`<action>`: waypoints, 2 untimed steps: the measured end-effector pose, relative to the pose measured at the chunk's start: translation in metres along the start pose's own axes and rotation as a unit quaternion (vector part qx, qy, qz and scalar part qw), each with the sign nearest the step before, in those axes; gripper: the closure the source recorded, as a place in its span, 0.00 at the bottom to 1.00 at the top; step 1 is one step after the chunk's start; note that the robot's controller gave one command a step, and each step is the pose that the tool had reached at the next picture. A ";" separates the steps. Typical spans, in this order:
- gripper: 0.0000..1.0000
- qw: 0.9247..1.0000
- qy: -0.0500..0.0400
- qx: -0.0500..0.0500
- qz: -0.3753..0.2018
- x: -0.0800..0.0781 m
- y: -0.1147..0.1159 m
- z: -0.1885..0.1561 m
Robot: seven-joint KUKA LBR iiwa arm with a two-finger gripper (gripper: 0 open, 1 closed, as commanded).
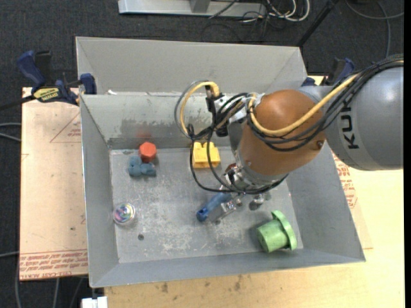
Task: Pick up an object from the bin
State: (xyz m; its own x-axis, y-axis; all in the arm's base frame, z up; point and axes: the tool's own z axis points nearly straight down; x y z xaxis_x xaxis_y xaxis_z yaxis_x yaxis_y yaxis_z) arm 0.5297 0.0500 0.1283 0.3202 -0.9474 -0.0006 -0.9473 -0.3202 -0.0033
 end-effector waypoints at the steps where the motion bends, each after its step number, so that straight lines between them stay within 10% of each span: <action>1: 0.00 1.000 -0.002 -0.001 0.016 -0.003 -0.018 0.028; 2: 0.00 1.000 -0.001 0.001 0.005 0.003 -0.028 -0.007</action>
Offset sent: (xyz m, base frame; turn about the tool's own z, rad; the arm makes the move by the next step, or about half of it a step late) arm 0.0163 0.0071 -0.0262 0.0300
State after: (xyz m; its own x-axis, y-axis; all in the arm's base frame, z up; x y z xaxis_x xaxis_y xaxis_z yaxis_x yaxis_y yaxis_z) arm 0.5572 0.0556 0.1359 0.3108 -0.9505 -0.0019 -0.9505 -0.3108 -0.0054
